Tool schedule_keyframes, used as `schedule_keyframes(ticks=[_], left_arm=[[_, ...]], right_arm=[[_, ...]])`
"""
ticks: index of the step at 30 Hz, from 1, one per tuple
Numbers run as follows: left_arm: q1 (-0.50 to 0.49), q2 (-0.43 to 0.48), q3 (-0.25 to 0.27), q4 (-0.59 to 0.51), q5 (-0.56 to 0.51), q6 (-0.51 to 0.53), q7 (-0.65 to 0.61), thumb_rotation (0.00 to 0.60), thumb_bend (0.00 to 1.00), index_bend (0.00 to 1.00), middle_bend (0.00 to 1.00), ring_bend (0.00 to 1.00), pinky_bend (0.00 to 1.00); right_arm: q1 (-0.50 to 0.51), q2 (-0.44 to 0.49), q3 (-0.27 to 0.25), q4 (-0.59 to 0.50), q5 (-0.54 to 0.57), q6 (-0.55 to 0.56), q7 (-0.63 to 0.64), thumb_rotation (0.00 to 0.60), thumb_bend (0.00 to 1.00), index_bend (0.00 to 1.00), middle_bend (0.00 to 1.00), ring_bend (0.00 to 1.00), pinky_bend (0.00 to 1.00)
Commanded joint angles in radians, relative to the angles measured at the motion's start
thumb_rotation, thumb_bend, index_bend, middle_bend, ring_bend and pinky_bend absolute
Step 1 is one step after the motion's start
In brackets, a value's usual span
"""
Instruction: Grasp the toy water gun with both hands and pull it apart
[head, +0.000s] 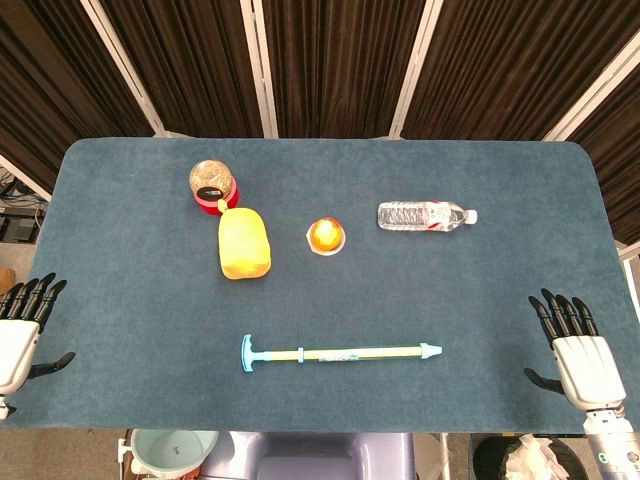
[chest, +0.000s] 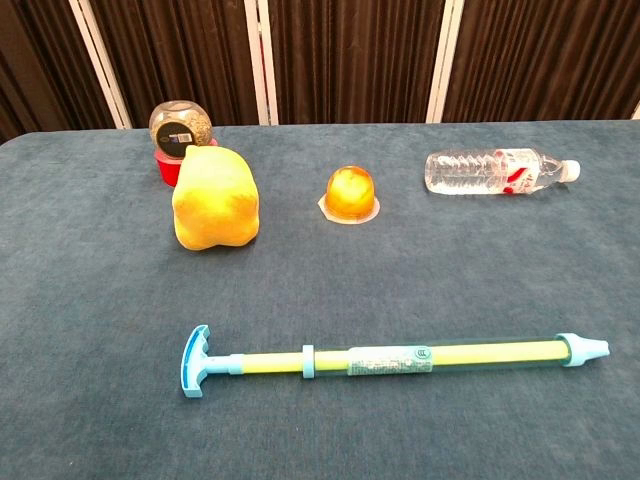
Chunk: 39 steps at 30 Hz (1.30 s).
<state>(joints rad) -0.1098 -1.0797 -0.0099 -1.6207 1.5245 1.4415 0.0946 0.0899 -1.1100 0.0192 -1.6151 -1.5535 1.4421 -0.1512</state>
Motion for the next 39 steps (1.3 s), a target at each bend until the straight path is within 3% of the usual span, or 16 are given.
schedule_keyframes(ticks=[1, 30, 39], left_arm=[[0.001, 0.0, -0.001, -0.002, -0.001, 0.002, -0.004, 0.6, 0.0, 0.0, 0.0, 0.0, 0.06], [0.0, 0.008, 0.008, -0.049, 0.019, 0.006, 0.01, 0.6, 0.0, 0.0, 0.0, 0.0, 0.06], [-0.061, 0.034, 0.025, -0.188, 0.077, -0.086, 0.069, 0.6, 0.0, 0.16, 0.04, 0.0, 0.11]], right_arm=[[0.0, -0.001, 0.001, -0.001, 0.004, -0.001, 0.003, 0.6, 0.07, 0.04, 0.0, 0.0, 0.05], [-0.006, -0.001, -0.002, -0.013, 0.016, -0.003, -0.006, 0.6, 0.08, 0.07, 0.0, 0.0, 0.04], [-0.007, -0.004, 0.0, -0.015, 0.023, -0.002, -0.001, 0.6, 0.08, 0.08, 0.0, 0.0, 0.05]])
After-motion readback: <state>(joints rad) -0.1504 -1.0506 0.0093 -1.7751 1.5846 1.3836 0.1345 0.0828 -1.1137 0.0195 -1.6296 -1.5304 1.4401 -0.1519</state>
